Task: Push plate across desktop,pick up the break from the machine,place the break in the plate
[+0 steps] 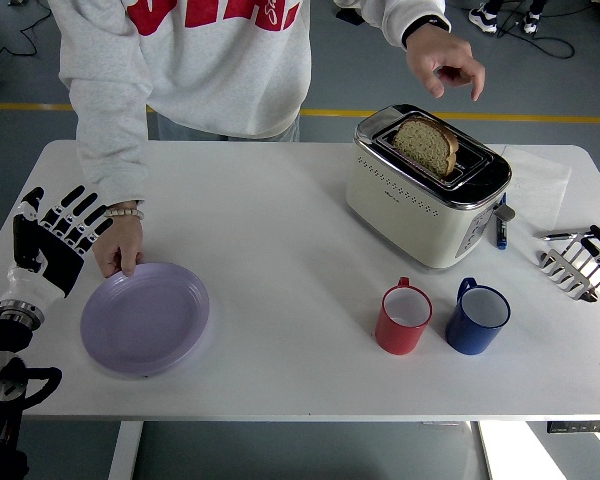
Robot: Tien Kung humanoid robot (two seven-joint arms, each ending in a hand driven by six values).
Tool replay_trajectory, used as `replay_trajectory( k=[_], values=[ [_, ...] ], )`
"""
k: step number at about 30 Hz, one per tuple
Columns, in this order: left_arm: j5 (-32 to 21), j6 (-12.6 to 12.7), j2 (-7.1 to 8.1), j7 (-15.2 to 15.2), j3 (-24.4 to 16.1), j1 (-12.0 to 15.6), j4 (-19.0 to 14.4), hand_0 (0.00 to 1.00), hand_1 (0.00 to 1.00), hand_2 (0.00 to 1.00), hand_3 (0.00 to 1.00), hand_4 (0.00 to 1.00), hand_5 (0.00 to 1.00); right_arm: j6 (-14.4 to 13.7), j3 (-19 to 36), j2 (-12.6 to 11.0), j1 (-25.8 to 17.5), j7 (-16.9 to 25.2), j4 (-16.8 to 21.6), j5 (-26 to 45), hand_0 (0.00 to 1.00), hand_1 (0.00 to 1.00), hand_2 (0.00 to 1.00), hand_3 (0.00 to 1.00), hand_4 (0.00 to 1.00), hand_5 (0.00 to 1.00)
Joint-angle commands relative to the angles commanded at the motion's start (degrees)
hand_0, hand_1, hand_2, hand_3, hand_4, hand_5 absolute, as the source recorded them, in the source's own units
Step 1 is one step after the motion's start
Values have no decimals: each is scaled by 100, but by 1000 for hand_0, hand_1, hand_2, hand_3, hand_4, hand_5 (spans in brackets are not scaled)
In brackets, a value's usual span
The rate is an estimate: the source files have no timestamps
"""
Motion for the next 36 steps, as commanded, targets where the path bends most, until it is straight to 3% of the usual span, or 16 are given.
replay_trajectory(
  k=[9,15,19,25,29,30,35,36],
  values=[
    [72,37,-8,-41,-26,11,-8,744,761,774,725,629,998,-3,-11,-6,-9,2,1,3,742,687,677,635,506,585],
    [429,234,0,-250,-15,63,-41,744,763,774,726,630,998,-2,-7,-6,-19,1,0,2,741,687,677,635,507,585],
    [951,594,22,-692,61,143,-59,748,778,783,729,627,998,-3,-6,-5,-20,1,-6,2,740,686,676,634,507,585],
    [1610,923,33,-1347,190,233,-40,753,798,790,737,627,998,1,-9,-7,-12,-2,-20,1,740,686,676,634,507,585],
    [1741,1194,25,-1769,353,301,62,753,798,790,737,627,998,1,-9,-7,0,0,-20,1,740,686,676,634,507,585],
    [1715,1303,16,-1953,425,329,124,829,880,887,816,631,998,2,-10,-8,2,0,-20,0,739,685,676,633,507,584],
    [1555,1658,-86,-2610,685,439,509,829,880,887,816,631,998,3,-20,-9,10,-1,-22,0,739,685,676,633,507,584],
    [1547,1721,-105,-2729,724,454,581,864,908,956,864,636,998,4,-22,-10,11,-1,-22,-1,739,685,675,632,507,584]
  ],
)
